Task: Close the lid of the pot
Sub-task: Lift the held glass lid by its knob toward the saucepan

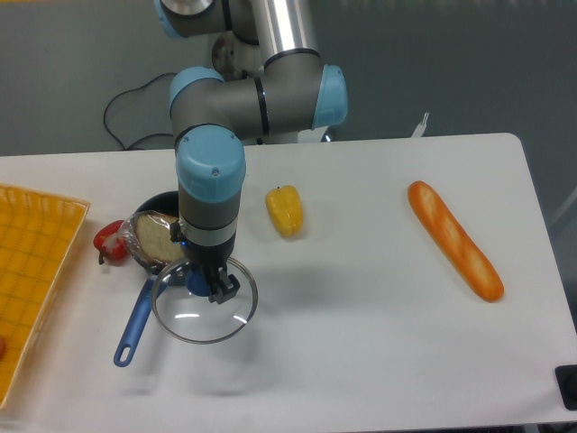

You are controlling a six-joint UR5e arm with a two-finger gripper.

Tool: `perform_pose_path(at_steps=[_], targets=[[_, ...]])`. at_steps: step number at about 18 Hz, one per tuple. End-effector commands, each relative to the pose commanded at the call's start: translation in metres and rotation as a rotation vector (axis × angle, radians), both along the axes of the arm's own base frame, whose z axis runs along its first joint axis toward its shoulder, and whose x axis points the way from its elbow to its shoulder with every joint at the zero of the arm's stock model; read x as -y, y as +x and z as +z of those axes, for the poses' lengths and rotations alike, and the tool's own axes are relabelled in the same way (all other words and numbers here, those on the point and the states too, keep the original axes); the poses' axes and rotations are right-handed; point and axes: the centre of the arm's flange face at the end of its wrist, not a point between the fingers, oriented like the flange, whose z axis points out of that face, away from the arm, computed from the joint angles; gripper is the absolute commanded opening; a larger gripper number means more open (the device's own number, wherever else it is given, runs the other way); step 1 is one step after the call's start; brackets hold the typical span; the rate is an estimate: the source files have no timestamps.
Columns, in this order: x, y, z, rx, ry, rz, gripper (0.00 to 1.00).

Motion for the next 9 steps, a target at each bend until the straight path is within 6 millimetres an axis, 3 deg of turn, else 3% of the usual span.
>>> perform_pose_path(at_steps=[9], targets=[[-0.0009,0.0040,-0.0025,0.018,0.007,-0.004,0.44]])
